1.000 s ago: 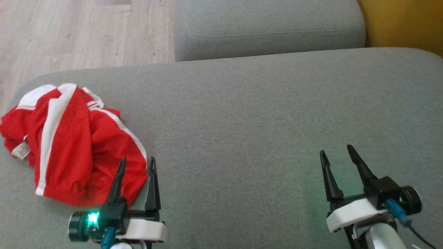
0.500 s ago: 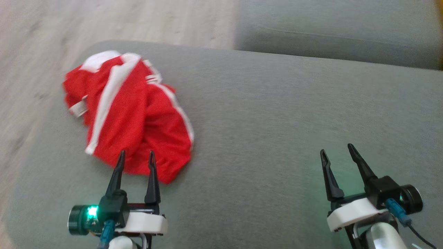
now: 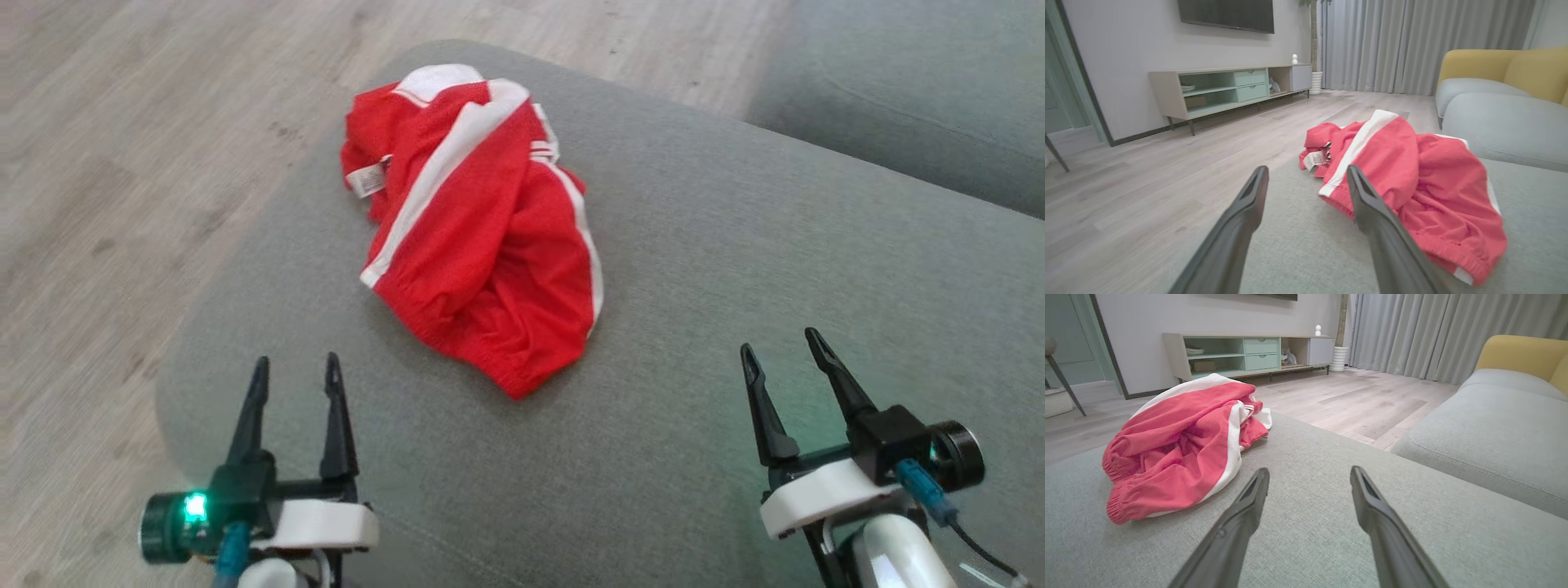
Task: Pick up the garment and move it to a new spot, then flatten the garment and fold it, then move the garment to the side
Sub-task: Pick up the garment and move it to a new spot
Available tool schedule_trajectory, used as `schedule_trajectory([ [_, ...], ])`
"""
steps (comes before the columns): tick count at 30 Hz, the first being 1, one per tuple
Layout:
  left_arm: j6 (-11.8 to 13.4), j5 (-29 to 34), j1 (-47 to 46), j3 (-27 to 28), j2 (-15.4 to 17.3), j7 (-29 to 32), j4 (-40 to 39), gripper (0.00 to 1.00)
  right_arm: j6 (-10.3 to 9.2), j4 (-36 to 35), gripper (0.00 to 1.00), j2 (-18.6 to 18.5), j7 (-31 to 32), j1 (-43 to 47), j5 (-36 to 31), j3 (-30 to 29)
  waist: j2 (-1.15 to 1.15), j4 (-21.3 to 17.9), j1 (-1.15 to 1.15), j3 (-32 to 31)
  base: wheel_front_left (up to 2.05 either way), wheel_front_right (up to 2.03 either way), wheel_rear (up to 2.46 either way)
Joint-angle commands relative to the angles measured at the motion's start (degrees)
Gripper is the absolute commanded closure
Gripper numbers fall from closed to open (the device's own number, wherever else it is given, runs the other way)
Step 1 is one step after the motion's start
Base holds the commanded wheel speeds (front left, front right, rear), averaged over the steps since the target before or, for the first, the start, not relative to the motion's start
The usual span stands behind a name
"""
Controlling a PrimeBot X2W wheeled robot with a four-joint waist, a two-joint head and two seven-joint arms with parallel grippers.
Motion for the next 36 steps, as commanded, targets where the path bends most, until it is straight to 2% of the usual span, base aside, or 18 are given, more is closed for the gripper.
schedule_trajectory([
  [1, -0.09, -0.33, -1.66, 2.84, 0.16, -0.55, -1.94, 0.0, -0.04, -1.73, 0.0, -0.51, -0.62, -2.03, -0.73, 1.2, 0.0, 1.16, 0.0, 0.87, 0.0, 0.0, 0.0],
  [7, -0.48, 1.87, -4.96, 3.33, 0.16, -0.55, -4.12, 0.0, -0.04, -2.14, 0.0, -0.51, -0.62, -2.57, -3.41, -1.09, 0.0, 0.67, 0.0, 4.0, 0.0, 0.0, 0.0],
  [10, -0.64, 1.79, -9.37, 4.06, 0.16, -0.55, -7.84, 0.0, -0.04, -2.75, 0.0, -0.85, -0.62, -3.93, -5.63, -3.28, 0.0, -1.04, 0.0, 7.52, 0.0, 0.0, 0.0],
  [16, -4.0, 2.71, -18.15, 5.06, 0.95, -0.55, -5.3, 0.0, -0.04, -4.87, 0.0, -3.75, -0.62, -6.26, -6.7, -4.82, 0.0, -5.66, 0.0, 11.89, 0.0, 0.0, 0.0],
  [21, -6.45, 3.21, -26.05, 5.69, 3.33, -0.55, 5.04, 0.0, -0.04, -6.59, 0.0, -5.92, -0.62, -7.6, -6.65, -5.06, 0.0, -9.92, 0.0, 14.53, 0.0, 0.0, 0.0],
  [25, -4.8, 2.58, -32.43, 7.47, 4.0, 1.08, 17.97, 0.0, -0.04, -7.79, 0.0, -7.27, -0.62, -7.91, -6.6, -5.41, 0.0, -12.44, 0.0, 16.77, 0.0, 0.0, 0.0],
  [29, -3.05, 1.45, -37.09, 8.89, 4.06, 3.45, 27.63, 0.0, -0.04, -8.56, 0.0, -8.1, -0.62, -7.75, -6.5, -5.78, 0.0, -13.91, 0.0, 18.81, 0.0, 0.0, 0.0],
  [34, -2.77, 0.38, -40.09, 8.83, 3.33, 4.96, 36.32, 0.0, -0.04, -9.31, 0.0, -9.11, -0.62, -7.57, -6.52, -6.26, 0.0, -14.13, 0.0, 20.87, 0.0, 0.0, 0.0],
  [36, -3.46, 0.12, -40.91, 8.39, 3.02, 4.24, 38.65, 0.0, -0.04, -9.59, 0.0, -9.45, -0.62, -7.76, -6.55, -6.55, 0.0, -13.9, 0.0, 21.58, 0.0, 0.0, 0.0],
])
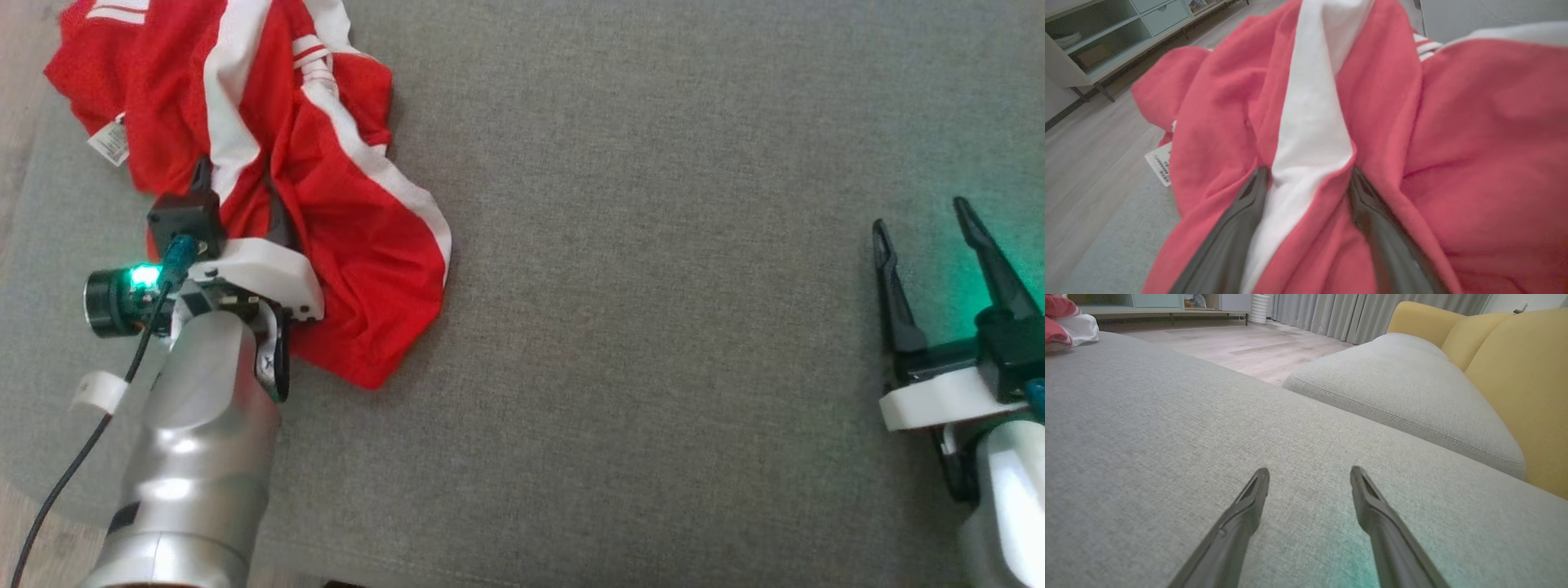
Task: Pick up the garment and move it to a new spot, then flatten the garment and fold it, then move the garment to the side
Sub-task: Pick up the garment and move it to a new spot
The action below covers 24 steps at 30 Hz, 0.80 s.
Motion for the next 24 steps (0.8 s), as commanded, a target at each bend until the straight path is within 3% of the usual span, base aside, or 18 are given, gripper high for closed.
schedule_trajectory([
  [1, 0.07, -0.31, -1.4, 1.16, 1.8, -0.82, -0.06, 0.43, -0.04, -1.85, 0.0, -0.76, -0.59, -0.87, -0.13, 0.84, 0.0, 0.27, -0.01, 0.69, 0.0, 0.0, 0.0],
  [2, 0.17, -0.19, -1.79, 0.92, 1.72, -1.62, 0.52, 0.99, -0.04, -1.87, 0.0, -0.85, -0.59, -0.99, -0.22, 0.77, 0.0, 0.45, -0.01, 0.89, 0.0, 0.0, 0.0],
  [9, 1.83, 1.46, -3.34, 0.1, 3.86, -5.0, -5.06, 1.0, -0.04, -0.98, 0.0, 1.34, -0.59, -1.92, -0.02, 1.36, 0.0, 0.5, -0.01, -2.11, 0.0, 0.0, 0.0],
  [15, 0.26, 2.41, -1.74, -0.55, 6.82, -5.06, -16.5, 1.0, -0.04, 0.35, 0.0, 4.38, -0.59, -2.4, 0.64, 2.37, 0.0, -1.83, -0.01, -7.28, 0.0, 0.0, 0.0],
  [20, -1.6, 3.54, -1.42, -1.43, 10.66, -3.61, -26.44, 1.0, -0.04, 1.46, 0.0, 7.2, -0.59, -2.41, 1.81, 3.66, 0.0, -6.8, -0.01, -12.79, 0.0, 0.0, 0.0],
  [24, -4.52, 5.36, -1.75, -3.91, 13.65, -0.4, -35.27, 1.0, -0.04, 1.99, 0.0, 8.14, -0.59, -1.93, 2.89, 4.59, 0.0, -12.48, -0.01, -16.03, 0.0, 0.0, 0.0],
])
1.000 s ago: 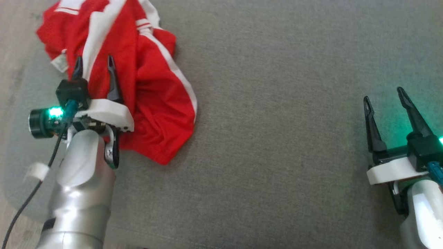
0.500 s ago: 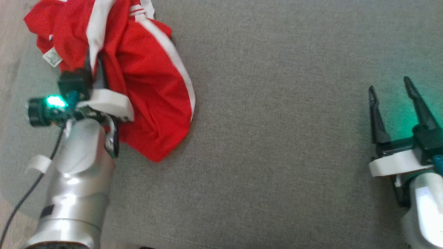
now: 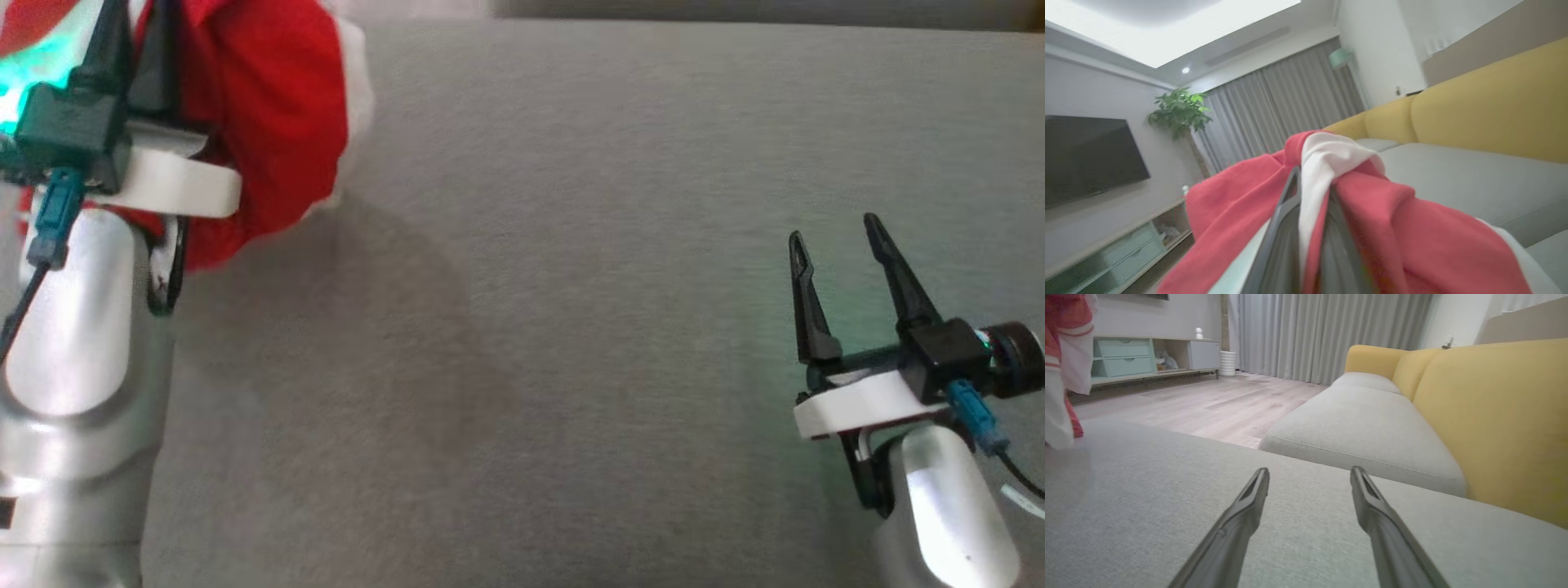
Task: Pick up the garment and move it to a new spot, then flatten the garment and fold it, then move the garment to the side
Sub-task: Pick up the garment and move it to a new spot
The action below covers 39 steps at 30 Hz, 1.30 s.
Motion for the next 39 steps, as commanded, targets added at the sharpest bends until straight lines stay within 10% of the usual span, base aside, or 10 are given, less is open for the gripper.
schedule_trajectory([
  [1, -0.51, 0.96, -2.21, 0.79, 2.98, 0.93, -4.85, 1.0, -0.04, -1.23, 0.0, 0.45, -0.35, -0.13, 1.07, 1.69, 0.0, -6.82, 0.01, -4.72, 0.0, 0.0, 0.0],
  [11, -4.22, 1.21, -0.94, -6.3, 2.93, 9.61, -18.94, 1.0, -0.04, -2.59, 0.0, 0.53, -0.35, -0.68, 9.75, 7.24, 0.0, -26.2, 0.01, -2.75, 0.0, 0.0, 0.0],
  [21, -5.47, -0.73, 3.99, -18.37, -6.85, 4.1, -1.37, 1.0, -0.04, -3.67, 0.0, 0.54, -0.35, -1.91, 14.93, 10.23, 0.0, -35.49, 0.01, 5.97, 0.0, 0.0, 0.0],
  [22, -5.61, -0.82, 4.75, -19.9, -7.77, 3.01, 1.17, 0.85, -0.04, -3.79, 0.0, 0.54, -0.35, -1.96, 15.24, 10.32, 0.0, -35.65, 0.01, 6.54, 0.0, 0.0, 0.0],
  [24, -5.76, -0.92, 6.12, -22.44, -9.25, 0.77, 5.71, 0.0, -0.04, -3.84, 0.0, 0.54, -0.35, -1.96, 15.54, 10.19, 0.0, -35.5, 0.01, 7.1, 0.0, 0.0, 0.0],
  [39, 0.32, -2.49, 9.87, -24.23, -8.85, -4.54, 6.58, 0.0, -0.04, -3.05, 0.0, 0.54, -0.35, 0.74, 10.35, 4.9, 0.0, -22.85, 0.01, 1.84, 0.0, 0.0, 0.0],
])
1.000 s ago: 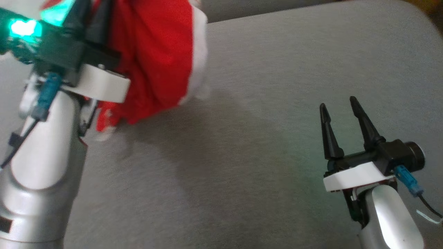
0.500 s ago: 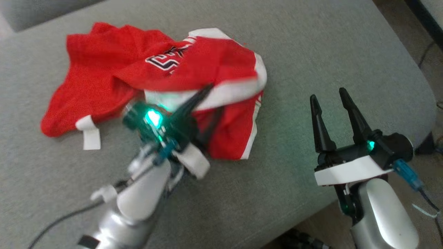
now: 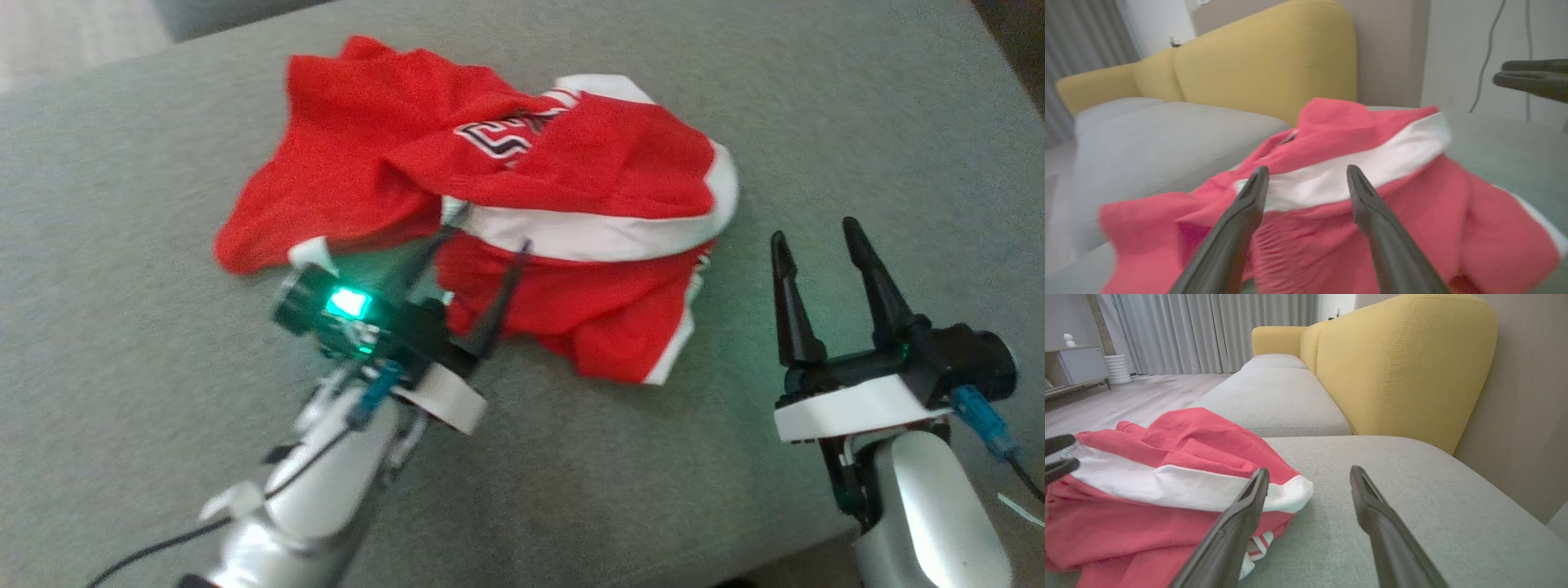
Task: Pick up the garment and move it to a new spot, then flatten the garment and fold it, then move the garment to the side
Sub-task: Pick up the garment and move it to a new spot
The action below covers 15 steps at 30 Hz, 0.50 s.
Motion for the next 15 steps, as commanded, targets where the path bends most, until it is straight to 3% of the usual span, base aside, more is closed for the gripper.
schedule_trajectory([
  [1, 0.52, 0.1, -1.33, 2.49, 1.49, -0.34, -1.96, 0.0, -0.04, -1.78, 0.0, -0.14, -0.35, -0.24, -0.28, 0.75, 0.0, 2.46, 0.01, -1.46, 0.0, 0.0, 0.0],
  [9, 1.96, 1.88, -3.8, 4.32, 7.64, 2.1, 1.38, 0.0, -0.04, -1.95, 0.0, -0.14, -0.35, -0.9, -0.83, 1.37, 0.0, 3.09, 0.01, 1.78, 0.0, 0.0, 0.0],
  [15, 0.44, 3.88, -10.33, 2.08, 6.9, 4.05, 8.94, 0.0, -0.04, -2.25, 0.0, -0.14, -0.35, -2.4, -0.37, 2.52, 0.0, 1.13, 0.01, 5.97, 0.0, 0.0, 0.0],
])
